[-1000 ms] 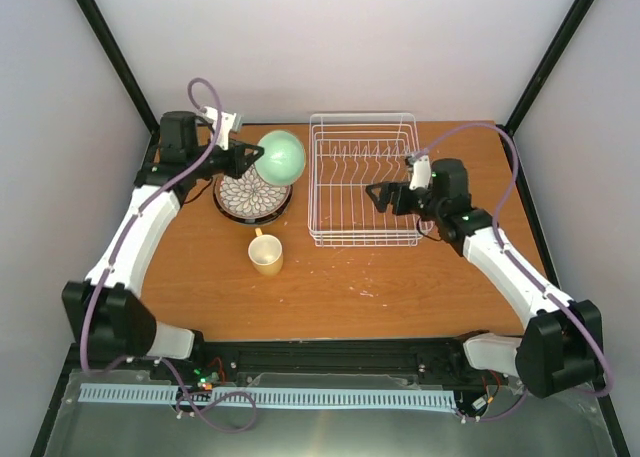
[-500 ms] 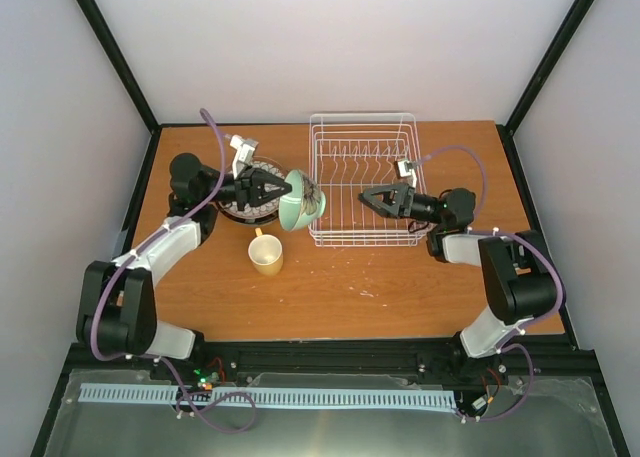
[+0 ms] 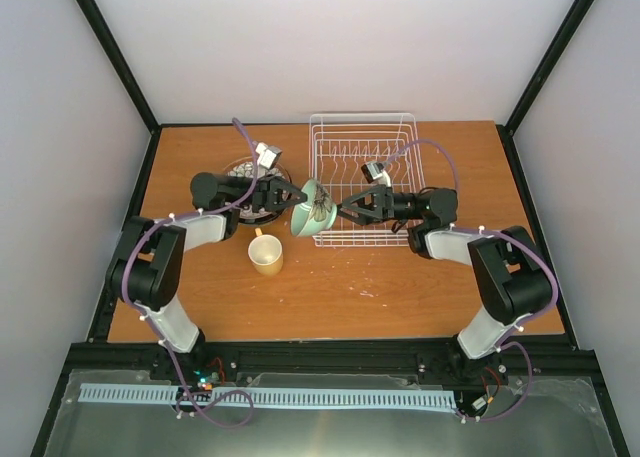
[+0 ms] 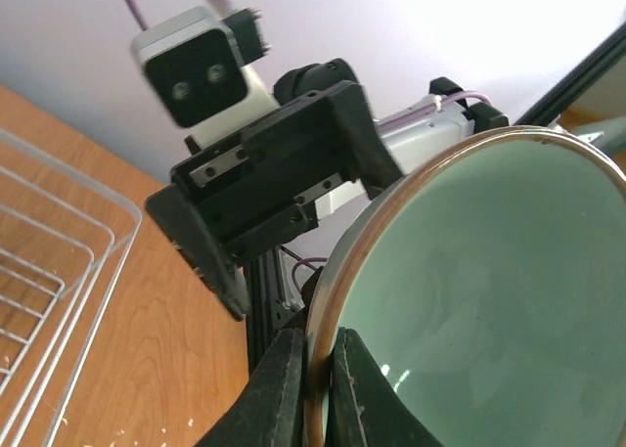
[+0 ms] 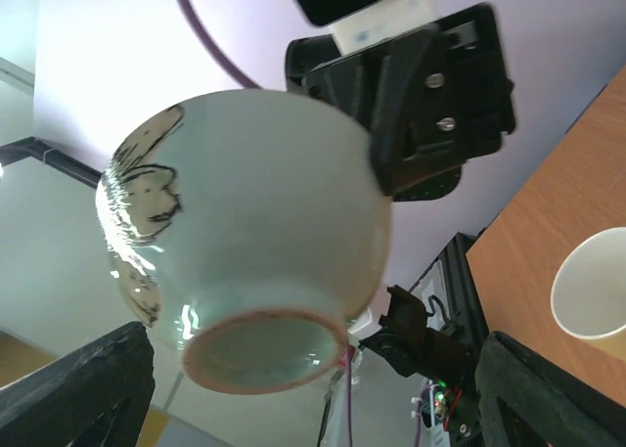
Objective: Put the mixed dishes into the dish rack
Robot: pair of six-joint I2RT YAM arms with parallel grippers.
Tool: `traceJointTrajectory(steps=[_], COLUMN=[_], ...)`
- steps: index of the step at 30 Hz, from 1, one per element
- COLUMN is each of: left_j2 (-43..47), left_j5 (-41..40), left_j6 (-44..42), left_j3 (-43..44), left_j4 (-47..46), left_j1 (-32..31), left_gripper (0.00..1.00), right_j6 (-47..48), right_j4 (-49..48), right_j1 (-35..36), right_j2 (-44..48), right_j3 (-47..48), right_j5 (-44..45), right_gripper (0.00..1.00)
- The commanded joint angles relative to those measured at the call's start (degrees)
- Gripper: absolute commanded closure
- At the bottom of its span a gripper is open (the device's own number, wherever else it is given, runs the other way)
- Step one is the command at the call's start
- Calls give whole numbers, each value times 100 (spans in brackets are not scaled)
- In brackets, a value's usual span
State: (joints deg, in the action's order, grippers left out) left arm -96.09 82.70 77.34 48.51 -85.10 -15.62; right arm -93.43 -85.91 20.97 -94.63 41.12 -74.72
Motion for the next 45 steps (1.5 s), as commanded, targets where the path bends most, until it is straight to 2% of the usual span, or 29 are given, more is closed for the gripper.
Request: traceJointTrajectory(steps=[1, 19, 27, 35, 37, 39, 45], left_j2=[-225, -826, -906, -903, -903, -891, -762], left_j5=[-261, -402, -516, -547, -546, -537, -476], left_j6=[765, 815, 751, 678, 657, 651, 640], left_j3=[362, 658, 677, 569, 547, 514, 394], left_j4=[-1753, -1919, -1931, -1939, -1940, -1945, -1940], left_j1=[-38, -38, -45, -60, -80, -91, -91], left_gripper=[99, 99, 99, 99, 99, 99, 99], right_j6=[-289, -500, -477, -414, -407, -389, -284], right_j4=[-1010, -1013, -1012, -1015, -1013, -1015, -1009], right_j1=[150, 394, 549, 590, 592, 592, 580], right_j2=[75, -111, -217, -191, -179, -153, -124], right_j3=[143, 425, 645, 728, 751, 765, 757], right_j5=[-140, 57, 148, 192, 211, 204, 258], right_gripper=[12, 26, 22, 36, 34, 28, 29])
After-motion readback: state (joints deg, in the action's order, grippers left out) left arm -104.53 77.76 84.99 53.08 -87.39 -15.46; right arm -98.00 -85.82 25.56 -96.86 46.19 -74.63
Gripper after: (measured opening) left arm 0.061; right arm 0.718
